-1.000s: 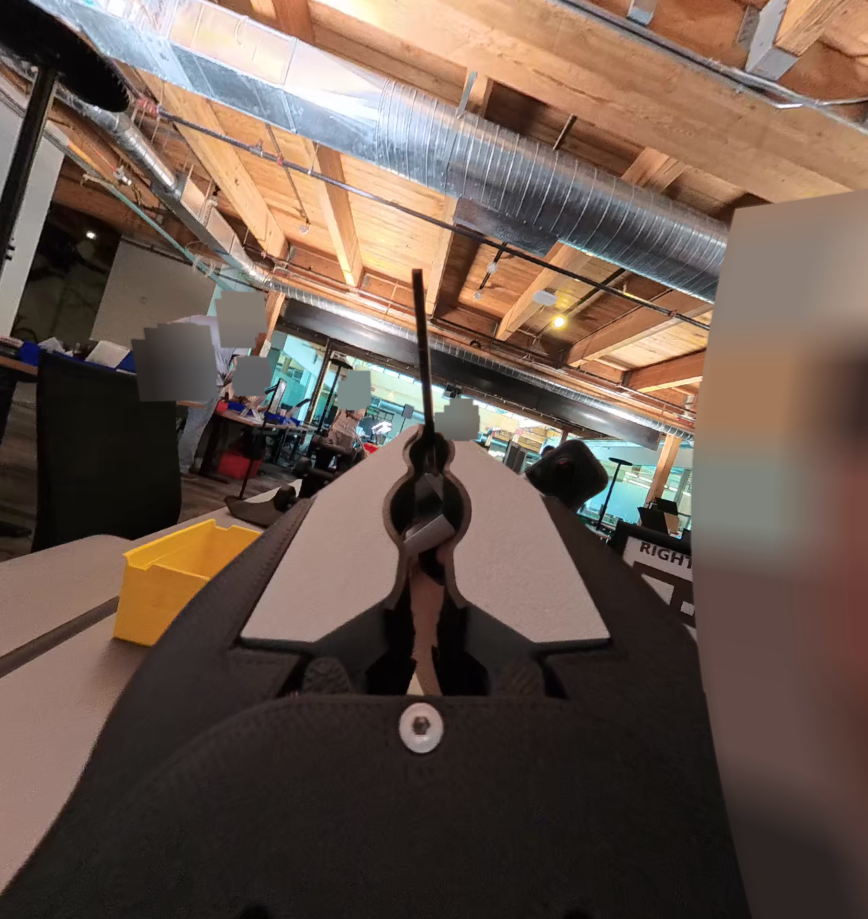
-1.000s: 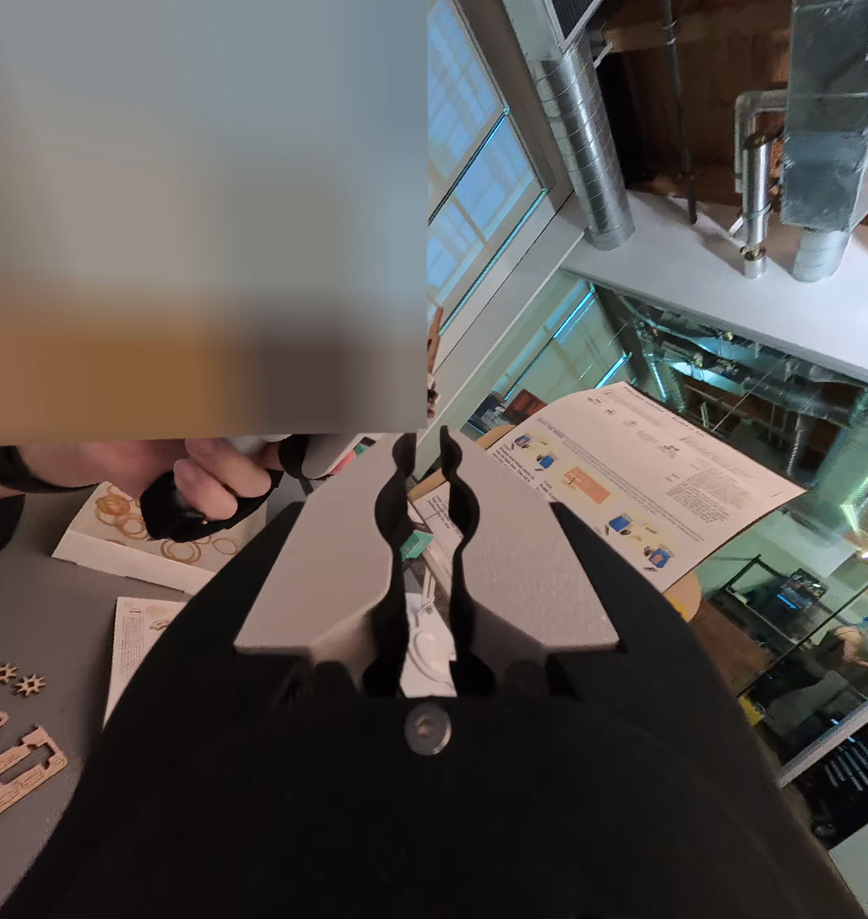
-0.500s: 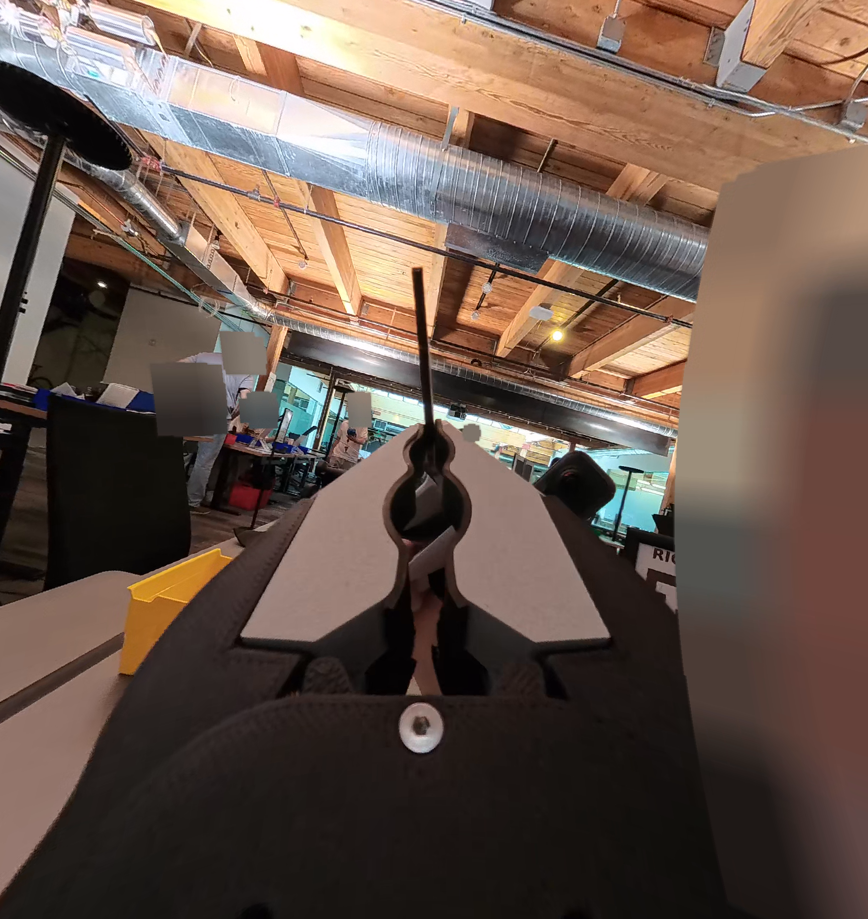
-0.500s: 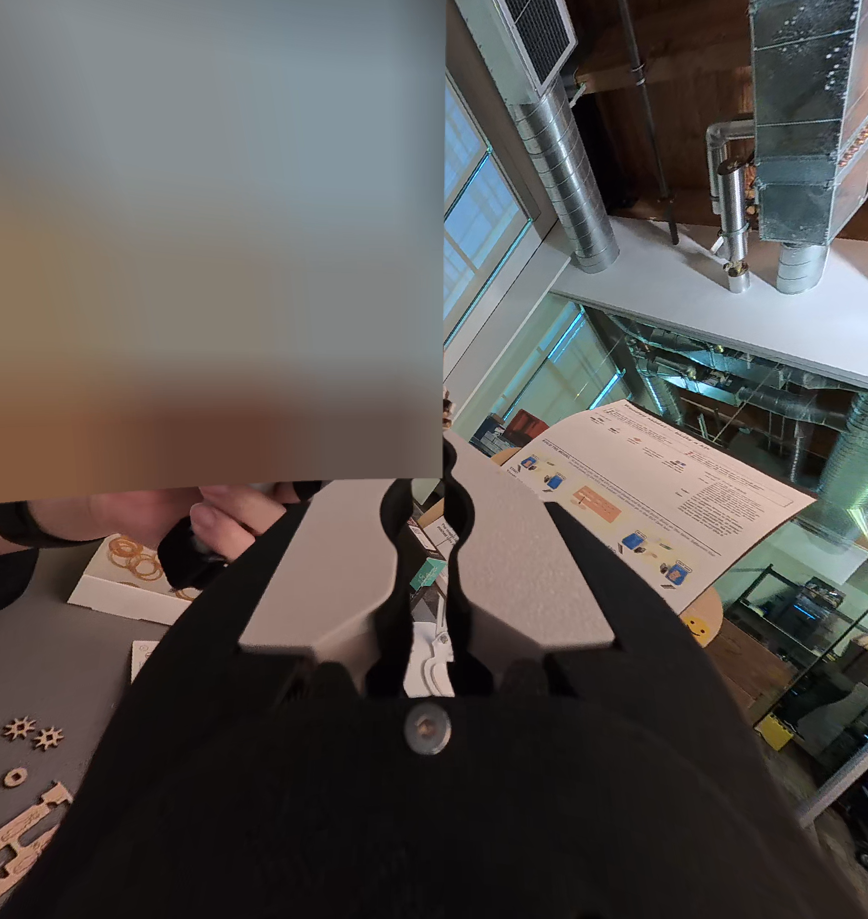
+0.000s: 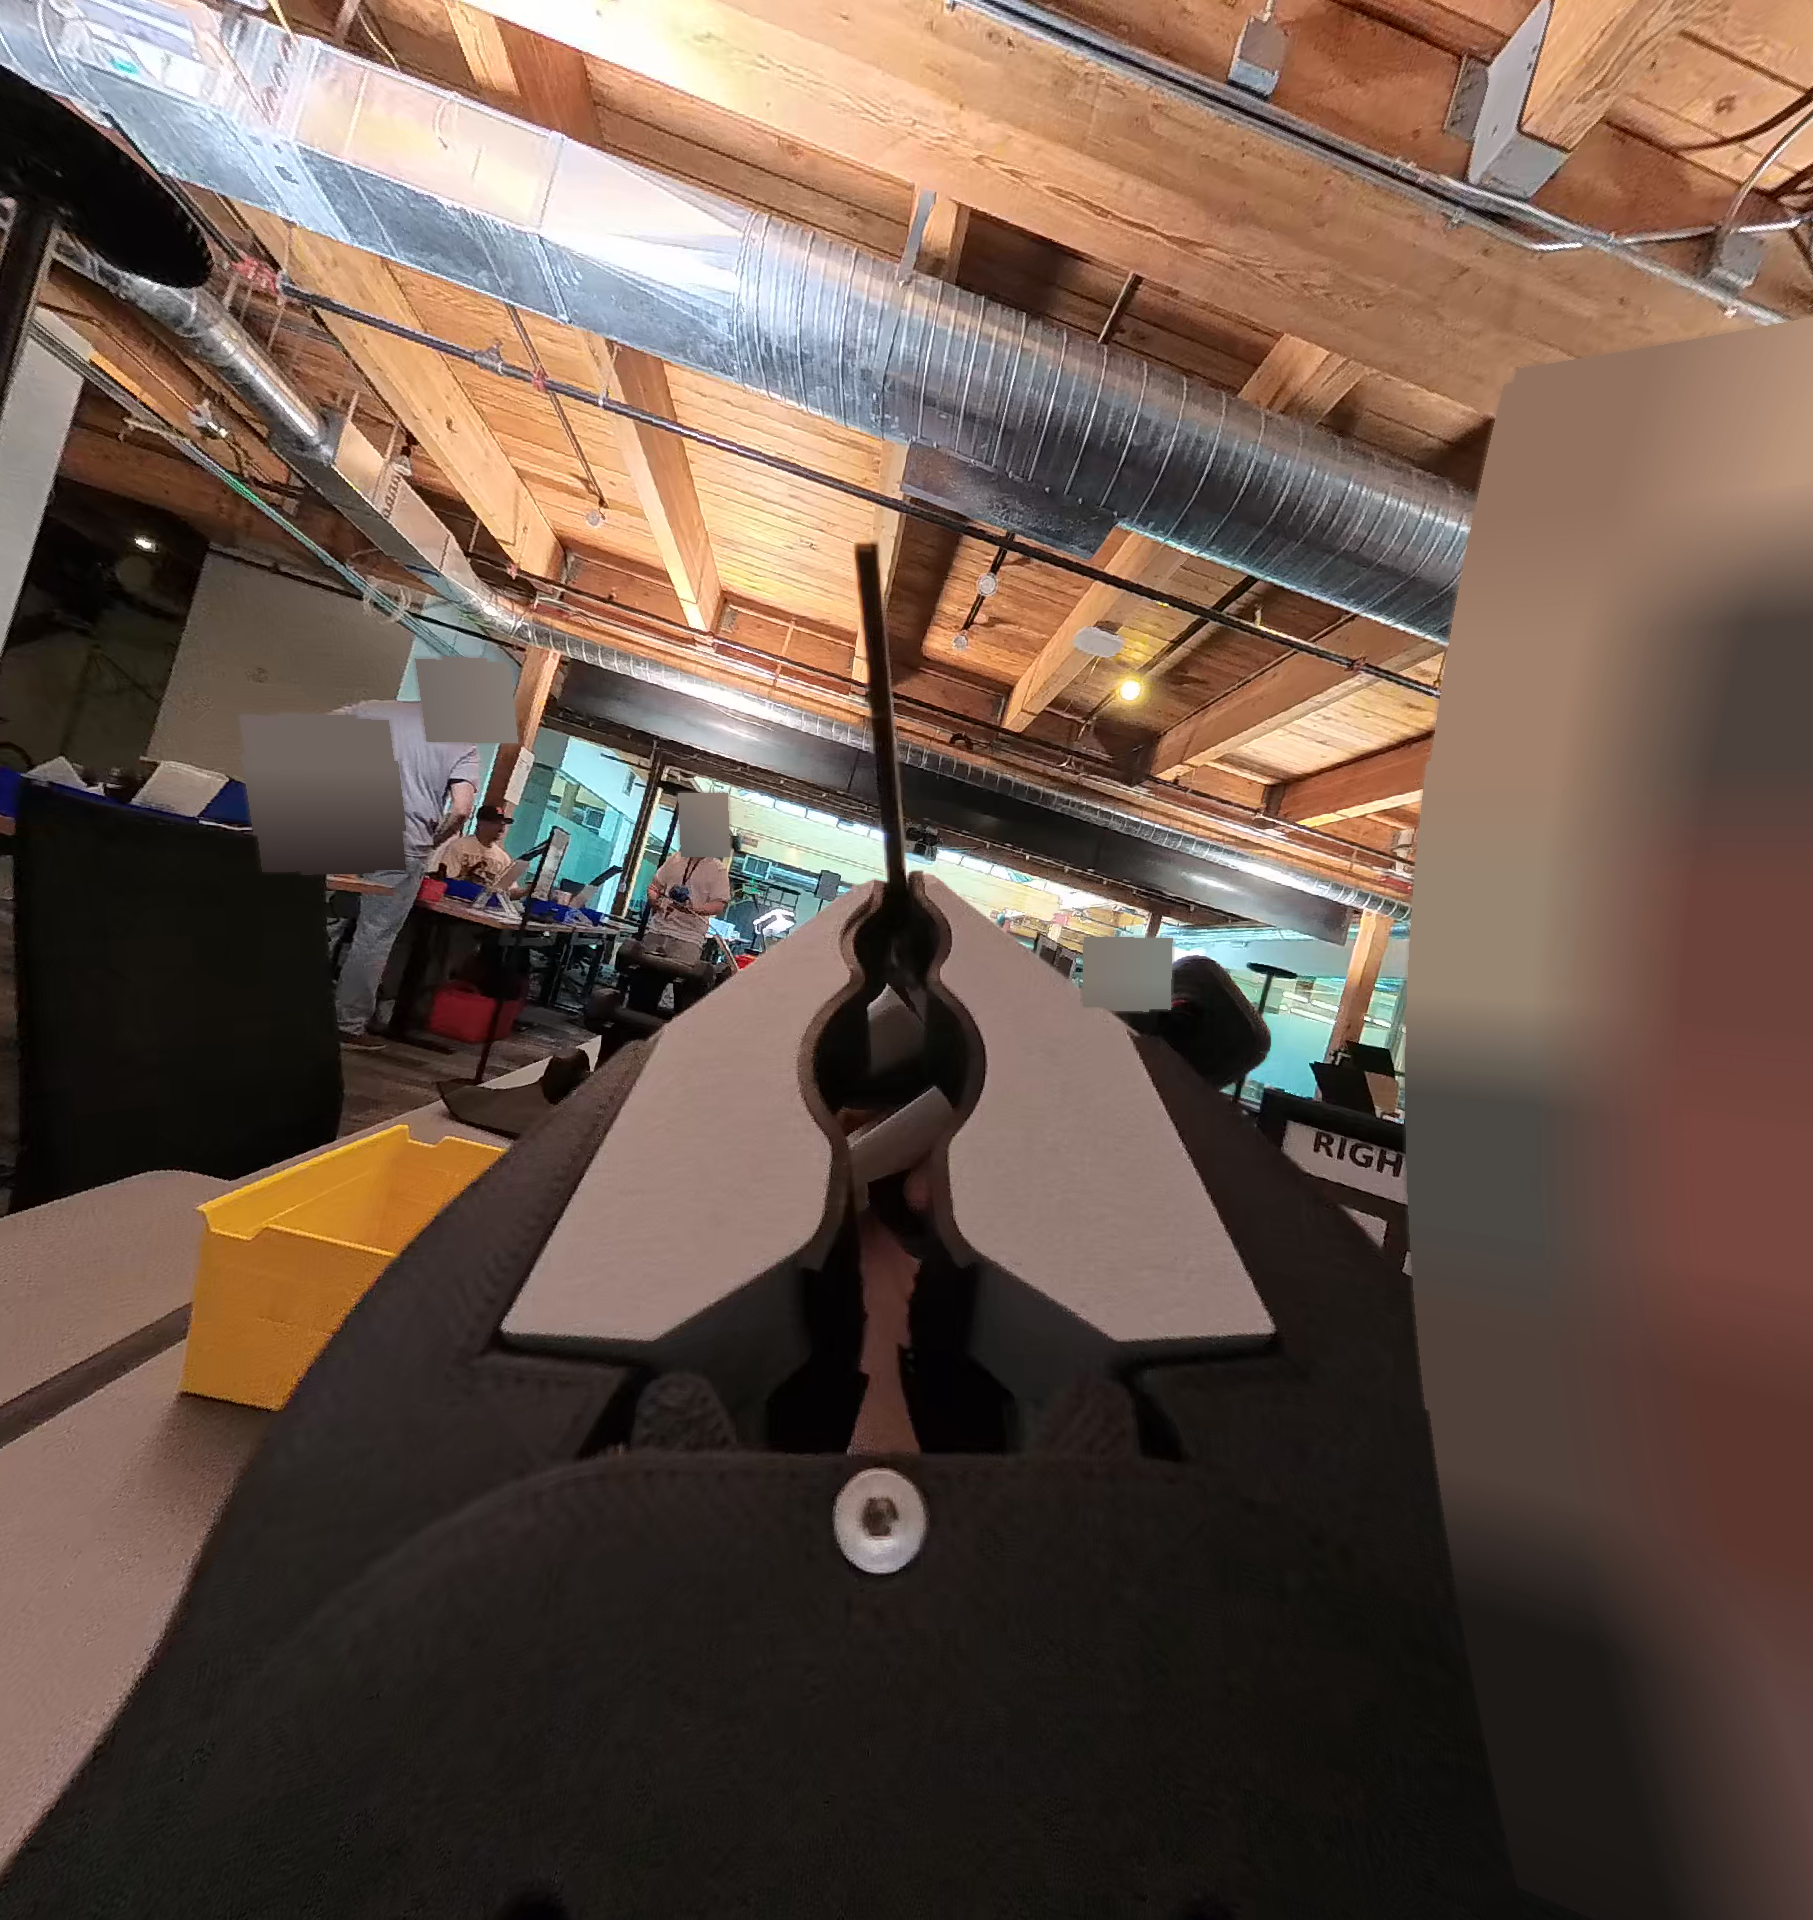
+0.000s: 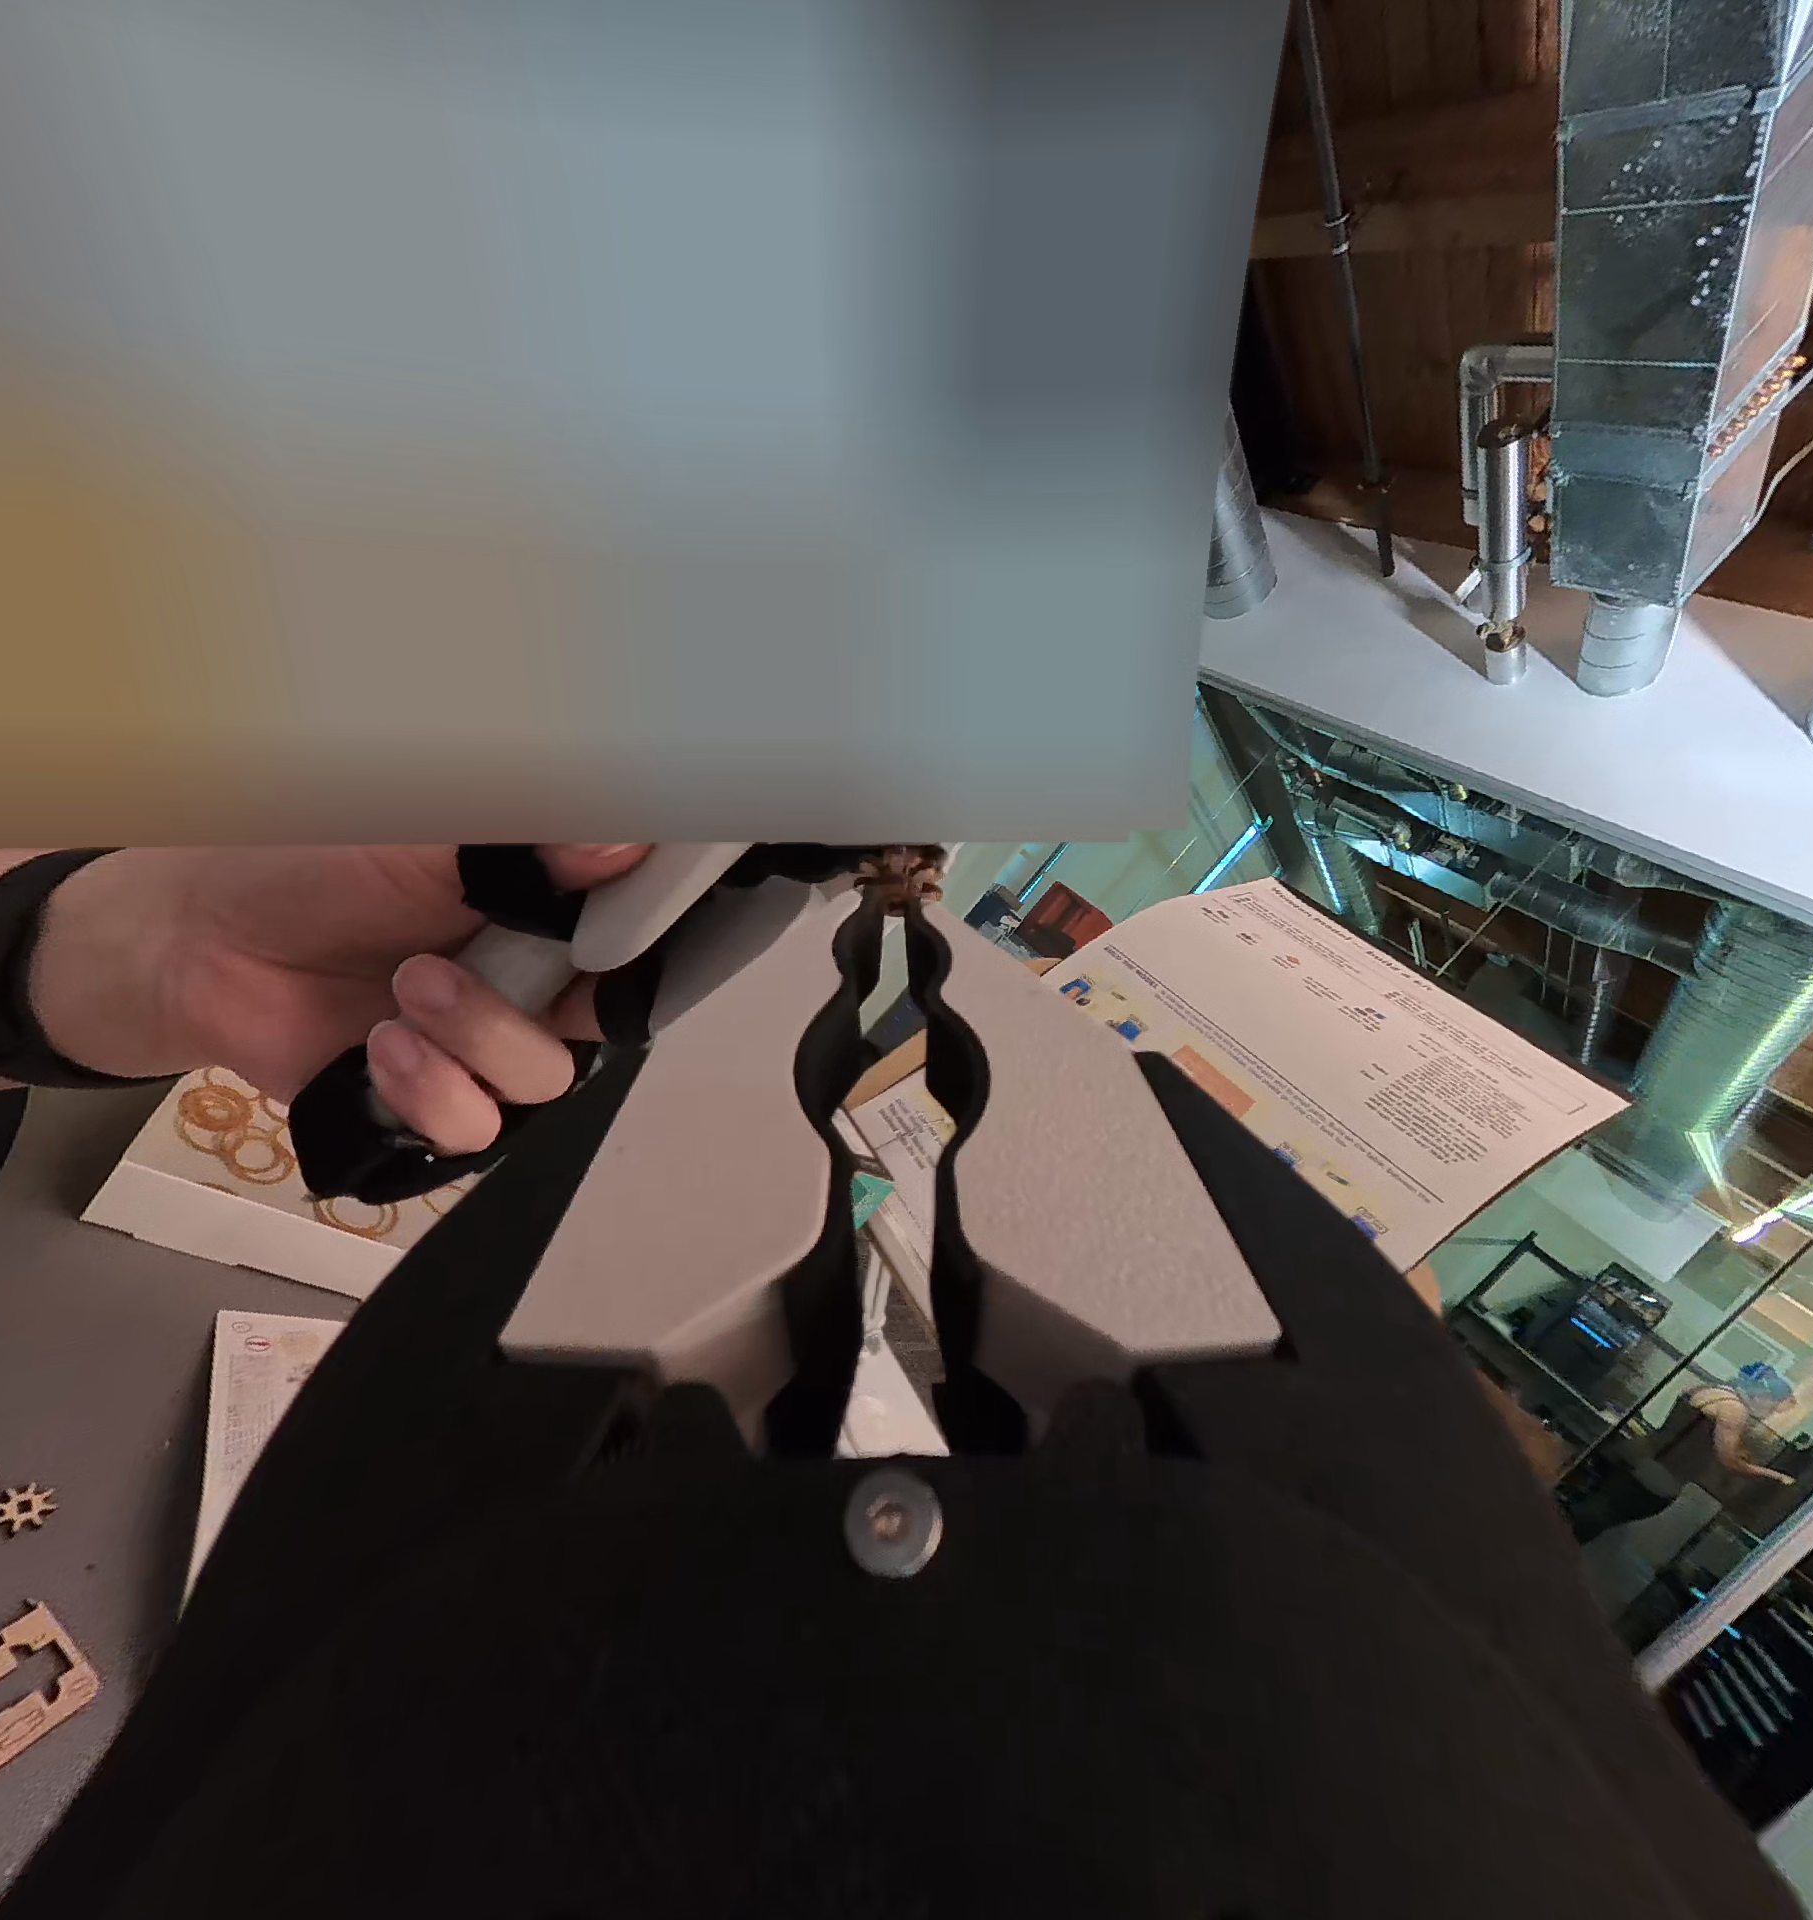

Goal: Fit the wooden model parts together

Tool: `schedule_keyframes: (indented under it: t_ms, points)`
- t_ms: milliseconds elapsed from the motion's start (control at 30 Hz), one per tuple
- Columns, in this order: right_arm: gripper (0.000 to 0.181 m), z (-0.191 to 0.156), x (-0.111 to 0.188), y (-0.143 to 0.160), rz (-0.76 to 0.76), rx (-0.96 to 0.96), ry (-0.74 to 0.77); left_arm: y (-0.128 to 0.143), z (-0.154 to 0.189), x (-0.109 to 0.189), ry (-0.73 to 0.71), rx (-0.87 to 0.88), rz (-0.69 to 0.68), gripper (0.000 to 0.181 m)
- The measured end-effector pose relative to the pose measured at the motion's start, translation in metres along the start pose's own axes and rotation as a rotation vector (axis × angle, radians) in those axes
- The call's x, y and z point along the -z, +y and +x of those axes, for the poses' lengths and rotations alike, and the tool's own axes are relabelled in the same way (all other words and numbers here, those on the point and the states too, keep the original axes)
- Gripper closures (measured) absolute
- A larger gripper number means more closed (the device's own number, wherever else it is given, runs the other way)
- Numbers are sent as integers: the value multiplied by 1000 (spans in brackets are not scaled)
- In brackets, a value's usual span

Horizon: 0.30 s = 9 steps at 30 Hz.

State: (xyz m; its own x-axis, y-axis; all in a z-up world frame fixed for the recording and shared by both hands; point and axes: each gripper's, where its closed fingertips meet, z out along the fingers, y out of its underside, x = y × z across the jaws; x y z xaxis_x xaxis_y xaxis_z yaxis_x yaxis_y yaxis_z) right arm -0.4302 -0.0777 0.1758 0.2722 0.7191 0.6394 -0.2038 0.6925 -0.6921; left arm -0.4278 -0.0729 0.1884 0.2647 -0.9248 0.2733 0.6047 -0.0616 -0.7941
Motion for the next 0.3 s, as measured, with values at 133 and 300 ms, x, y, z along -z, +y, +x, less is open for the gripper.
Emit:
schedule_keyframes:
  t_ms: [133, 300]
  points:
    - [181, -1, 1, -2, 2, 12, 4, 0, 2, 0, 9, 4, -3, 181]
    - [181, -2, 1, -3, -9, 55, 9, 1, 4, -1, 12, -9, -21, 181]
